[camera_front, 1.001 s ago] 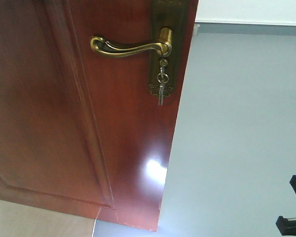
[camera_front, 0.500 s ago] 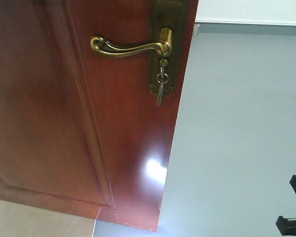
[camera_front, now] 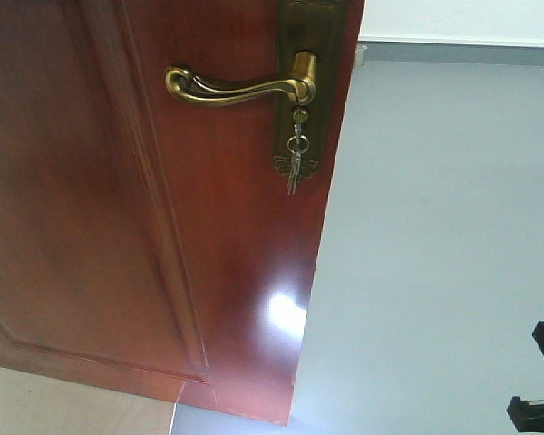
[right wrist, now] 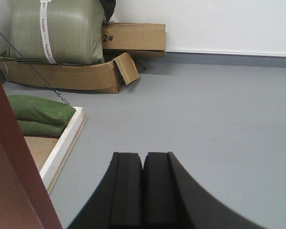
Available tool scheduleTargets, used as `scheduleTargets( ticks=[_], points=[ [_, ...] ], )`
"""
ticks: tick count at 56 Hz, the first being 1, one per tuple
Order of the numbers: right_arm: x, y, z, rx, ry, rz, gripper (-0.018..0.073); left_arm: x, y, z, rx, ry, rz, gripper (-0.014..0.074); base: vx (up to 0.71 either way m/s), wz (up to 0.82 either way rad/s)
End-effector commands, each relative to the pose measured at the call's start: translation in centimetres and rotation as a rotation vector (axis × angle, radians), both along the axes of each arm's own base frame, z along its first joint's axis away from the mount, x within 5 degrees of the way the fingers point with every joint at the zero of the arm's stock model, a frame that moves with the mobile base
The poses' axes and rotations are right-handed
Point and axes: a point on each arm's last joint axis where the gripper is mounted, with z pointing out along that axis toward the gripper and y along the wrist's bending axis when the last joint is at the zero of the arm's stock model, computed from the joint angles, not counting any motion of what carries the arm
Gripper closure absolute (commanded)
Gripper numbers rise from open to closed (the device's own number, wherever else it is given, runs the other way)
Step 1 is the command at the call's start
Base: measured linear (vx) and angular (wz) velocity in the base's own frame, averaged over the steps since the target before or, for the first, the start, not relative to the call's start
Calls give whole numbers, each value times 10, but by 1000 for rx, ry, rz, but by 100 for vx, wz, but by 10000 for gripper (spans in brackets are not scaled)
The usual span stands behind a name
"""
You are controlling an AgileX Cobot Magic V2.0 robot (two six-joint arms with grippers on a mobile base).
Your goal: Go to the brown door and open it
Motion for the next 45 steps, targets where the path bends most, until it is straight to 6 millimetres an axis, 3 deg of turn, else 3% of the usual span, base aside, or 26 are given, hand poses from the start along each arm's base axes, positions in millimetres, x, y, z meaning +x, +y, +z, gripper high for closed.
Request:
scheduleTargets(
  ticks=[1,9,22,31,45],
  points=[
    [2,0,6,-7,-82,-2,559,-8,2,20,-37,-109,9,450,0,0],
    [2,0,6,-7,-82,-2,559,-10,3,20,-18,-107,21,450,0,0],
    [2,0,6,-7,-82,-2,559,-52,11,5,1,-134,30,450,0,0],
    [2,0,6,-7,-78,-2,559,-88,16,-35,-7,-94,27,450,0,0],
    [2,0,6,-7,-78,-2,559,-142,31,-129,-144,6,66,450,0,0]
  ],
)
